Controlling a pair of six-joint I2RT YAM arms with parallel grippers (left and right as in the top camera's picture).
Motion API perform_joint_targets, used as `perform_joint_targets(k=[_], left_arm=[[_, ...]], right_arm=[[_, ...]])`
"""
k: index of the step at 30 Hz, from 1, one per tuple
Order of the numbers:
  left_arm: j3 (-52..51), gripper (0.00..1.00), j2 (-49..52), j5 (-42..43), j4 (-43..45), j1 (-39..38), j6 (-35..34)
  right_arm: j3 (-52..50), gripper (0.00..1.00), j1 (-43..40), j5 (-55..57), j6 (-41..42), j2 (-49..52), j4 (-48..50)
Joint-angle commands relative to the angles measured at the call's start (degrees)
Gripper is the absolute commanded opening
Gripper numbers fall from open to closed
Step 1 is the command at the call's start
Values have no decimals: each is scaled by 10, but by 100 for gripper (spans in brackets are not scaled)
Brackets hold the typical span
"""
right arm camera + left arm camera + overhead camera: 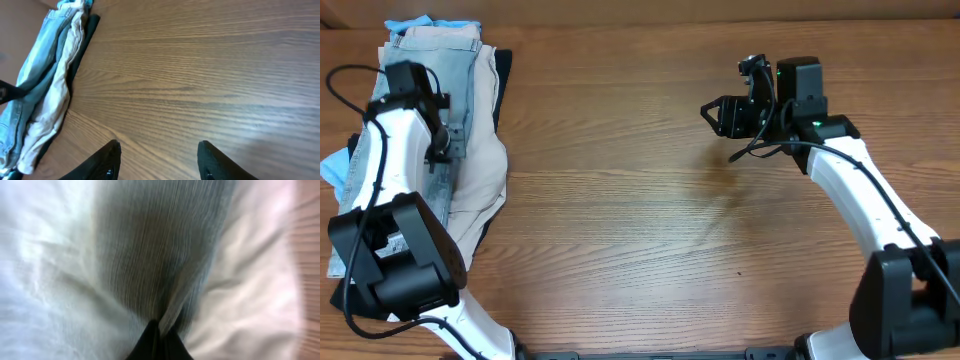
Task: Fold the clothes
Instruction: 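Grasp the denim shorts with the left gripper and pull them rightward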
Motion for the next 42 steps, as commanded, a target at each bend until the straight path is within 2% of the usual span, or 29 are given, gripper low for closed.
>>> perform_joint_targets(k=[1,6,9,13,16,18,19,20,21,22,23,28,32,36,38,42], left_arm=[[101,4,-47,56,-51,-35,-28],[188,4,-52,140,-172,-110,-40],[194,4,-52,168,-198,-178,-40],[193,4,-42,176,-183,-283,-41],[193,4,-31,173,-138,-356,-42],[193,8,-22,173,-100,-397,-42],[193,13,-14,170,-72,-421,-42],[193,23,-7,170,-50,-435,-42],[193,49,-1,170,-27,-448,-42],[193,91,6,170,-5,-457,-42],[193,100,12,170,15,-464,-43],[206,100,16,172,49,-454,-84],[254,100,16,171,-36,-408,-104],[284,100,16,172,-124,-341,-105],[284,100,16,174,-135,-298,-122],[283,100,17,214,-137,-218,-130]], right_arm=[[20,53,-16,-1,13,-81,-21],[22,53,-60,-1,16,-166,-94],[22,53,-96,0,17,-210,-133],[22,54,-145,2,17,-244,-169],[22,55,-172,2,17,-249,-193],[22,55,-184,7,13,-247,-208],[22,59,-188,18,13,-245,-214],[22,61,-190,29,13,-243,-218],[22,62,-190,41,13,-242,-221],[22,63,-190,51,13,-241,-222],[22,66,-190,60,12,-241,-224],[21,70,-189,68,-1,-240,-243],[20,70,-158,64,-1,-229,-268],[20,70,-61,74,-15,-199,-252],[20,66,7,99,-13,-169,-221],[20,65,137,148,5,-88,-140]])
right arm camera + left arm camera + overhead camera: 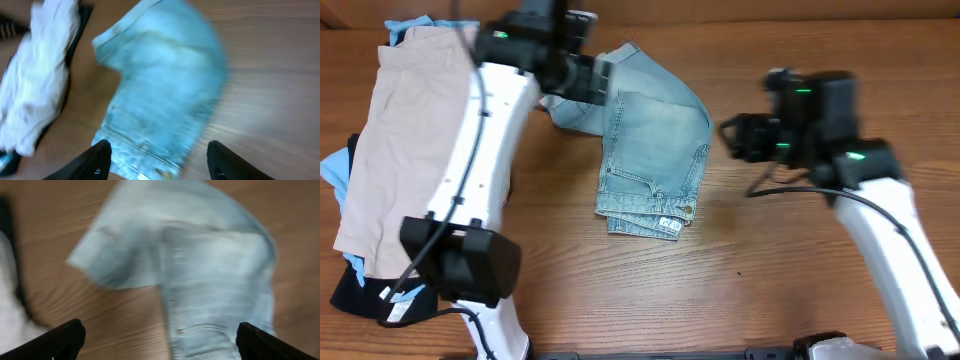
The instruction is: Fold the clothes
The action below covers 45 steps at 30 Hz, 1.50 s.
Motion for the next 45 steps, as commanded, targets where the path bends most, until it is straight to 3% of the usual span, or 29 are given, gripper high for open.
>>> perform_joint_targets(k=[1,4,9,22,25,28,34,45], left_arm=[[13,100,0,45,-2,64,-20],[12,100,2,53,-6,104,-18],[12,100,3,52,-18,124,-2],[12,100,4,38,-18,124,2],[12,100,4,36,-18,124,2],[12,100,4,37,-17,124,11],[12,100,4,36,-18,124,13],[12,100,4,37,-22,123,15]], right_arm=[[9,65,102,52,7,70,52],[13,66,193,94,16,151,130],[19,77,287,225,-2,253,191],[20,77,346,241,20,336,234],[22,67,346,241,21,336,232],[23,34,346,242,20,336,227],[40,6,346,251,20,336,207],[194,4,257,268,21,220,-39]])
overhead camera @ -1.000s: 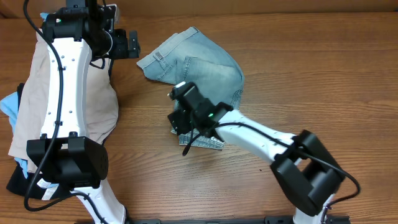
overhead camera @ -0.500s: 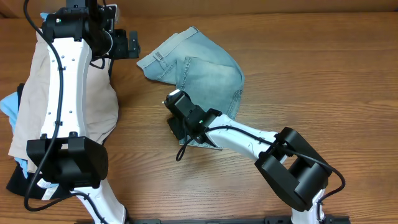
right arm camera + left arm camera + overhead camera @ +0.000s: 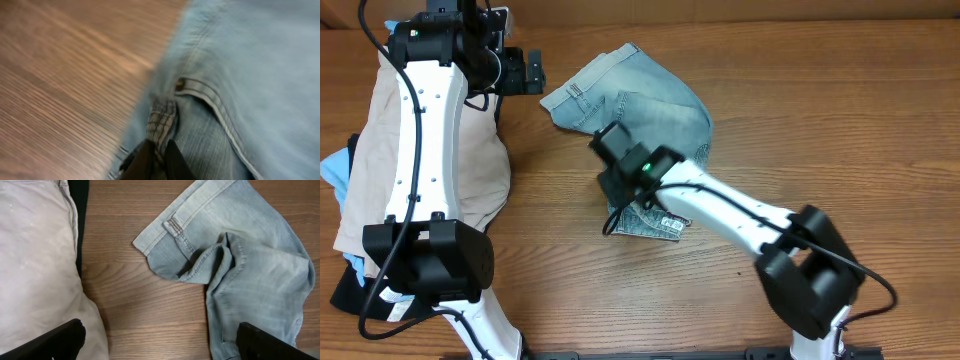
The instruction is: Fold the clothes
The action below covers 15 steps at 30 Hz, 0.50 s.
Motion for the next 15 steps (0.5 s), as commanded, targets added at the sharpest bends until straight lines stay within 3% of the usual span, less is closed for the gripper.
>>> perform_joint_targets(k=[1,4,7,15], left_arm=[[12,100,4,2,-3,-1,13],[12,100,4,3,-5,-2,26],[12,100,4,4,-5,-10,30],[12,100,4,5,-4,-55,56]], right_arm=[[77,4,-74,19,2,-107,-80],[94,4,-147,19,17,-153,-131],[94,4,-299,19,31,-197,-179],[77,4,-579,-73,31,-165,-251]])
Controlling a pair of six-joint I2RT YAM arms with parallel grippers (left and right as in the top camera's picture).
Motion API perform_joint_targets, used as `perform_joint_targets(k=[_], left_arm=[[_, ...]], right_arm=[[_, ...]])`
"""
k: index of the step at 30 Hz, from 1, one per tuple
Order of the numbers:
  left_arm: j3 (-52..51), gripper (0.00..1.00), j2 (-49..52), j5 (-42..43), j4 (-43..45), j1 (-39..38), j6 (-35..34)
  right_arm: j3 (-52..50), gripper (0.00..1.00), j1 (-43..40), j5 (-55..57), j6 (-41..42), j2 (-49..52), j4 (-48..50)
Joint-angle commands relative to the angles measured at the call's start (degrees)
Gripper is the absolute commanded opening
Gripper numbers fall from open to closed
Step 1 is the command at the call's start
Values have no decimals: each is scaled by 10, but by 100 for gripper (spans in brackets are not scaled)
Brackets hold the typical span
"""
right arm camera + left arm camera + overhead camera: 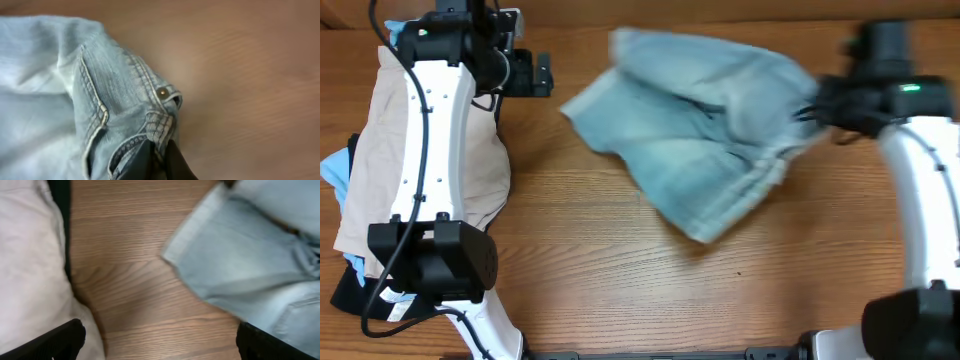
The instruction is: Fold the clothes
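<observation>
A pair of light blue denim shorts (705, 130) hangs blurred above the middle of the table, stretched from the back centre to the right. My right gripper (159, 159) is shut on their waistband by a rivet; in the overhead view it is at the right (817, 108). My left gripper (540, 75) stands open at the back left beside the clothes pile, with nothing between its fingers. In the left wrist view the shorts (250, 265) fill the right side.
A pile of clothes lies at the left edge: a beige garment (420, 150) on top, a blue one (335, 170) and a black one (350, 285) under it. Bare wooden table (620, 280) spans the front and middle.
My right gripper, then shut on the shorts' waistband at mid table, is now far to the right with the shorts lifted and spread. The left gripper has hardly moved.
First my left gripper was down in the clothes pile, shut on denim, and the right one was open at the back right. Then the shorts lay at mid table, the left gripper open. The right gripper then shut on their waistband and now holds them up at the right.
</observation>
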Motion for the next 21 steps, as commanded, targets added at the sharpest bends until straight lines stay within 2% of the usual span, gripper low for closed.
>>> perform_joint_targets(k=[1,2,4,5,7,13,21], left_arm=[[12,100,4,5,0,-37,32],[12,100,4,5,0,-47,38],[12,100,5,5,4,-65,49],[12,100,7,4,8,-76,51],[12,100,12,4,18,-95,60],[12,100,51,5,41,-150,106],[12,100,168,5,96,-205,178]], right_arm=[[-14,18,-99,-55,4,23,-18],[-20,36,-128,-74,4,35,-24],[-29,66,-162,-99,4,52,-30],[-33,74,-180,-111,4,63,-33],[-35,83,-202,-129,5,76,-38],[-35,86,-210,-194,3,72,-38],[-35,86,-127,-214,-11,66,-22]])
